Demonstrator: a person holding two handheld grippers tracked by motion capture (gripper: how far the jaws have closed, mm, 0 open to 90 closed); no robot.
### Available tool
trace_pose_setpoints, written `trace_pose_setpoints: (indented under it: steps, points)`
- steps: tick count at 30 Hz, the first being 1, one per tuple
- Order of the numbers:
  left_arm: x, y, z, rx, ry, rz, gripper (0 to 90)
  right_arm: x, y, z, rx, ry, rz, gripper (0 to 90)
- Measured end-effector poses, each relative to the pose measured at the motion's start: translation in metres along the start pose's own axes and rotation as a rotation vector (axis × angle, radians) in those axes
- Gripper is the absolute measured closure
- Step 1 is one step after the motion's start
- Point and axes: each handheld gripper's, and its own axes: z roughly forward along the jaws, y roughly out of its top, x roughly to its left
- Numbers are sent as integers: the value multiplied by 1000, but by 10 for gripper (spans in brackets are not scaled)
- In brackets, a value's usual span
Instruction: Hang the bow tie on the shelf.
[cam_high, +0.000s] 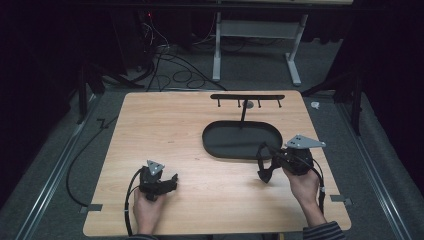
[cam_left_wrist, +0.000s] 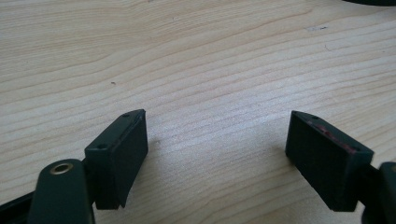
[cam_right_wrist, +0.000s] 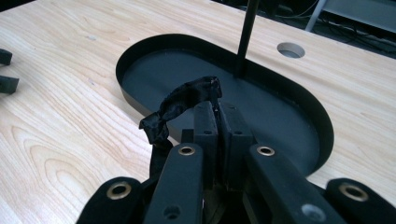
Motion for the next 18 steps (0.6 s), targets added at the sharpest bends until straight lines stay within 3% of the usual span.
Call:
trace_pose_setpoints:
  steps: [18]
  points:
    - [0, 0, 0, 1, 0, 1, 214, -7, 18, 9, -8, 30, 12, 883]
